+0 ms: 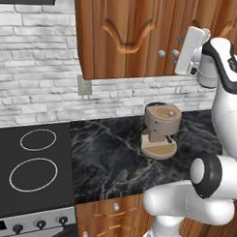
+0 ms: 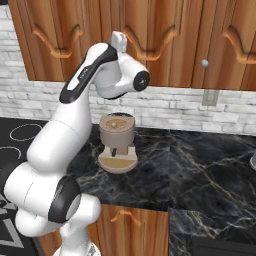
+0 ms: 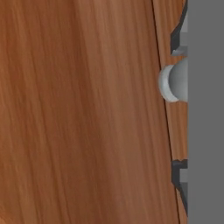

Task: Pick up the bar soap and dish brush from the sink, and place them back in the cabinet, and close the cabinet doors.

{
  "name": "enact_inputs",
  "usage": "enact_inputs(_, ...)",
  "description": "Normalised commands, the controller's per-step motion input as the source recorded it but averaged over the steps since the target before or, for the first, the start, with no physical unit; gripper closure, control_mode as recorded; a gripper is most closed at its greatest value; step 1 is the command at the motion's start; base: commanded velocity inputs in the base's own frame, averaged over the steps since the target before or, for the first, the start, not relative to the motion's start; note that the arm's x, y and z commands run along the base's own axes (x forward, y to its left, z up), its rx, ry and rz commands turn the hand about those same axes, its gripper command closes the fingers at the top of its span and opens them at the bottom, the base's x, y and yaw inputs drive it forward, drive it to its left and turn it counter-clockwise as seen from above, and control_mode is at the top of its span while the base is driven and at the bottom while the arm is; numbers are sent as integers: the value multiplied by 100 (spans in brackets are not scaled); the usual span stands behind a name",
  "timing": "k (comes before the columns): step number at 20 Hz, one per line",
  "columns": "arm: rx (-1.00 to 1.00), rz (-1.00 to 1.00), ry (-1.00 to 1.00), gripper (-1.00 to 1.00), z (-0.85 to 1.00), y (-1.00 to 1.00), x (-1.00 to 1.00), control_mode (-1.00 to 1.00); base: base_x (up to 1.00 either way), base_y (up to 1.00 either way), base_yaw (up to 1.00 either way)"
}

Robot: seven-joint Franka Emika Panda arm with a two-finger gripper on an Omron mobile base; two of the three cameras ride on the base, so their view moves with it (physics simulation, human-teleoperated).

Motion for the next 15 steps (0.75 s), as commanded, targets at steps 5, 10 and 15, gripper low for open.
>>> enact_inputs(5,0,-8,1,-100,0,15,50,-100,0,0,0)
enact_inputs(10,0,-5,1,-100,0,7,39,-100,0,0,0)
enact_inputs(15,0,-2,2,-100,0,2,29,-100,0,0,0)
